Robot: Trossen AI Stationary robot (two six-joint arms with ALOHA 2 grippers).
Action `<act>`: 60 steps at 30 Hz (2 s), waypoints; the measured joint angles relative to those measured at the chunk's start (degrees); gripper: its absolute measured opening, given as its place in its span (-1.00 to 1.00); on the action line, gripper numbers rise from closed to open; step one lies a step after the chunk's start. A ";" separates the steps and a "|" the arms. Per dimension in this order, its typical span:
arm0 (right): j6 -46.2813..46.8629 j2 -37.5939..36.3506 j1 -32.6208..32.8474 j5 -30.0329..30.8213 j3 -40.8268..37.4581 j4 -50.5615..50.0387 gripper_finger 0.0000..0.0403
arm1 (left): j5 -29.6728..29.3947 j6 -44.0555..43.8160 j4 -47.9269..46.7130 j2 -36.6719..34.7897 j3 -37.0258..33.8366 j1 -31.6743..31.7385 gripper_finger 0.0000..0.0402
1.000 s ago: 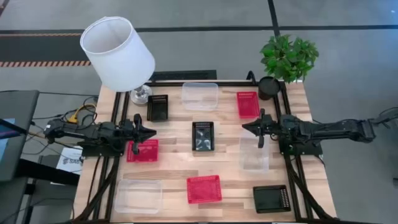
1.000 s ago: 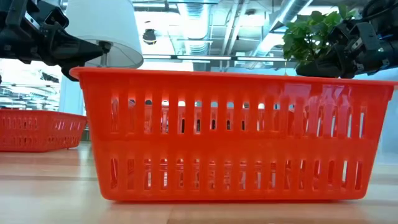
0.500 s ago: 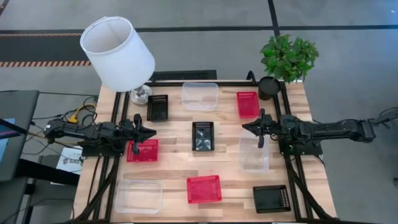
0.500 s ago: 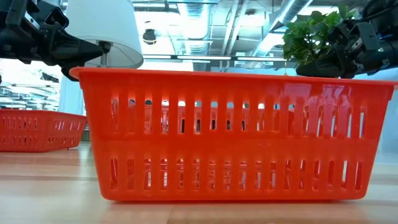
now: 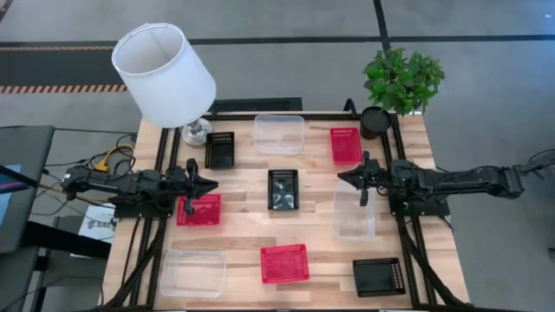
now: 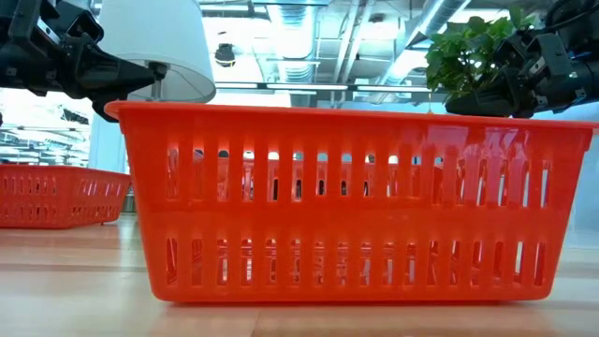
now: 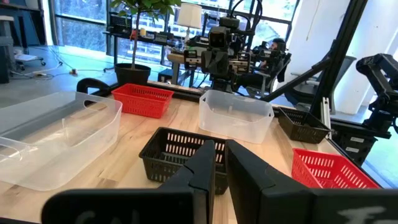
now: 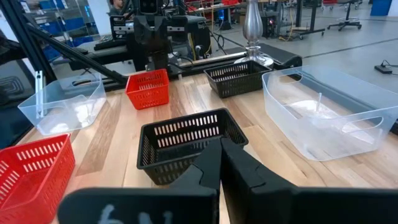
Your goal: Stack baskets by color
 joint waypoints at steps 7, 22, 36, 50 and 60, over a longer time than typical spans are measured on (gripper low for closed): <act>0.00 0.00 0.00 0.00 0.00 0.00 -0.83 | 0.00 0.00 0.00 0.00 0.00 0.00 -0.87; -0.01 0.00 0.01 0.01 0.01 0.00 -0.83 | -0.01 -0.02 0.02 -0.01 0.00 -0.01 -0.87; 0.00 0.00 0.00 0.01 0.02 0.09 -0.83 | -4.67 -55.51 3.47 -0.07 1.00 0.03 -0.87; 7.16 2.07 -0.05 -1.38 5.07 2.84 -0.83 | -2.93 -42.59 12.20 0.89 1.16 0.01 -0.89; 18.45 20.54 3.44 -0.02 32.78 -38.81 -0.83 | -7.96 -9.31 8.58 10.38 12.01 0.03 -0.98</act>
